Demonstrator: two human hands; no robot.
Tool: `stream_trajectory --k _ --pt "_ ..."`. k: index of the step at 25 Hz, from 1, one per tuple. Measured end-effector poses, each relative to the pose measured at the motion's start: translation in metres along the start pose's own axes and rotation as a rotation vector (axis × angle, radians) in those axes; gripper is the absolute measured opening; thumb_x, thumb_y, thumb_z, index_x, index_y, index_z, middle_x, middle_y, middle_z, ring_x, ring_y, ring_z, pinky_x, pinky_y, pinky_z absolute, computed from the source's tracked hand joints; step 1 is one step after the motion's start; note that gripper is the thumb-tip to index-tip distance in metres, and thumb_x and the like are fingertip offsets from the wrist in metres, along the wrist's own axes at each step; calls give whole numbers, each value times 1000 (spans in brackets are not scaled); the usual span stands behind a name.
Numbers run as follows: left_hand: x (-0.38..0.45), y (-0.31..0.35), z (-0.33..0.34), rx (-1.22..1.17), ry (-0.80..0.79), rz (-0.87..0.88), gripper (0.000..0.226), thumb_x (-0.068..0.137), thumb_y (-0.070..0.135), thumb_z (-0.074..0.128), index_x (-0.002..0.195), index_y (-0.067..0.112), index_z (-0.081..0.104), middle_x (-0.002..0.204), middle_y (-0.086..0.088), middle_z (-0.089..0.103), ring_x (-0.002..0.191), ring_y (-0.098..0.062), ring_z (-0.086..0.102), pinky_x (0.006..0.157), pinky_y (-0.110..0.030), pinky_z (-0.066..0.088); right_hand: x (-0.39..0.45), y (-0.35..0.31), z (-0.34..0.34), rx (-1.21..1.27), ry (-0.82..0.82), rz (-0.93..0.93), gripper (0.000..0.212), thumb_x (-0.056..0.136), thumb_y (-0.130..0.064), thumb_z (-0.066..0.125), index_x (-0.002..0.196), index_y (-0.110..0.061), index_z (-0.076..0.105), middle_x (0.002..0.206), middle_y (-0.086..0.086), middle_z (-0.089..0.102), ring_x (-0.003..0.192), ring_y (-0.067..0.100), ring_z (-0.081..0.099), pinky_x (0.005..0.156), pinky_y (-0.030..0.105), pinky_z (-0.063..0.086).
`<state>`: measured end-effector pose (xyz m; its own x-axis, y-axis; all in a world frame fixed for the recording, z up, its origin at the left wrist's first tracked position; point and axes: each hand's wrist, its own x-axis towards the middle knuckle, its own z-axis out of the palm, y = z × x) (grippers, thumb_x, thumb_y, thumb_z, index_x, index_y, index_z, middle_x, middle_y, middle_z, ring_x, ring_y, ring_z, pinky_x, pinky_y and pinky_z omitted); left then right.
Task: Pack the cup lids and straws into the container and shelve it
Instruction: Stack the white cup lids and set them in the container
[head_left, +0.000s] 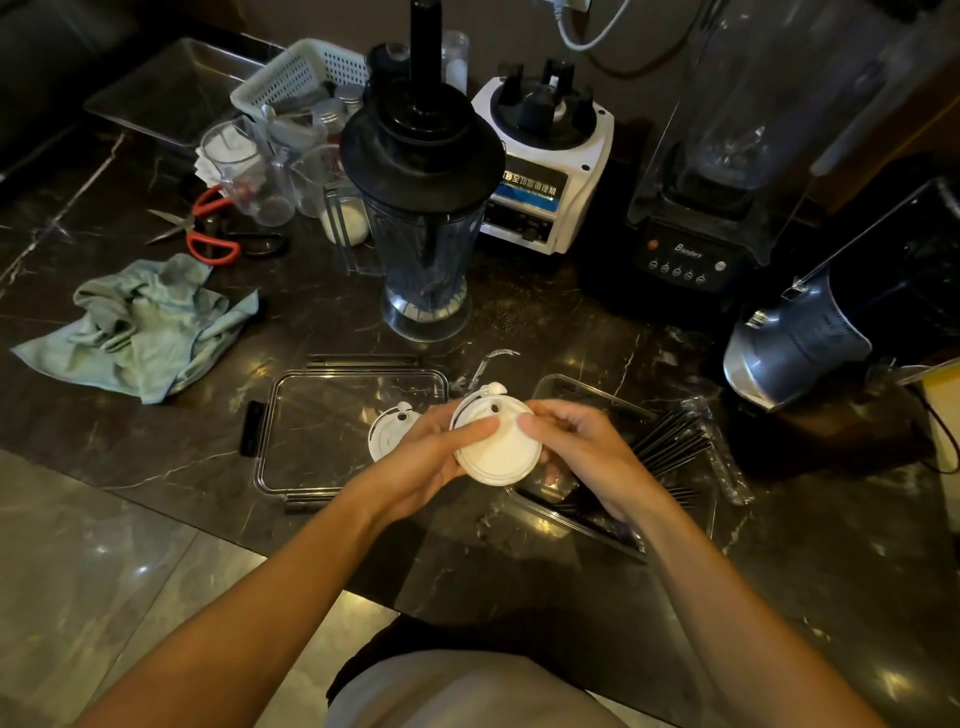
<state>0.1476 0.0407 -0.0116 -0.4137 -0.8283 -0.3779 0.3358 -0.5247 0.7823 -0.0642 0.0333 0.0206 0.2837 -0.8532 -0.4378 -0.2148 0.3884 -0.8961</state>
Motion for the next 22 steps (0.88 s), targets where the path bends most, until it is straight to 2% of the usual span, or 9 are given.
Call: stream_trajectory --k 4,8,11,16,19,22 --pt "-8 5 -6 10 54 25 43 94 14 68 136 11 61 127 -15 70 116 -28 67 93 -37 57 7 -2 12 35 -25 1 25 99 -26 69 118 -11 75 86 4 73 73 13 62 57 25 55" --pt "-12 5 -18 18 126 29 51 92 30 71 137 10 60 132 -17 67 124 -33 64 100 -44 54 14 -4 25 78 25 16 21 98 -24 71 113 -12 76 88 12 68 70 15 60 54 26 55" --pt "-18 2 -25 -17 212 -11 54 93 37 68 133 1 62 128 -17 71 122 -34 67 99 -41 57 19 -5 27 37 61 60 21 96 -28 73 110 -12 74 87 11 65 69 14 57 51 26 52" --pt "-21 1 -30 4 240 10 36 99 26 60 124 2 68 119 -18 75 113 -32 72 89 -36 62 21 -2 29 -2 62 93 23 96 -32 73 105 -11 74 81 4 67 67 15 56 49 28 47" --pt "-20 2 -30 26 274 2 34 100 27 62 122 4 70 117 -15 76 111 -30 73 86 -32 63 26 -3 32 21 70 94 21 96 -29 72 107 -11 75 81 5 66 66 12 57 50 27 51" --pt "-22 19 -41 103 304 -15 32 97 31 66 119 10 74 114 -6 77 107 -19 73 86 -28 59 37 -15 41 12 78 68 22 96 -32 72 108 -14 76 84 3 67 70 10 59 57 27 57"
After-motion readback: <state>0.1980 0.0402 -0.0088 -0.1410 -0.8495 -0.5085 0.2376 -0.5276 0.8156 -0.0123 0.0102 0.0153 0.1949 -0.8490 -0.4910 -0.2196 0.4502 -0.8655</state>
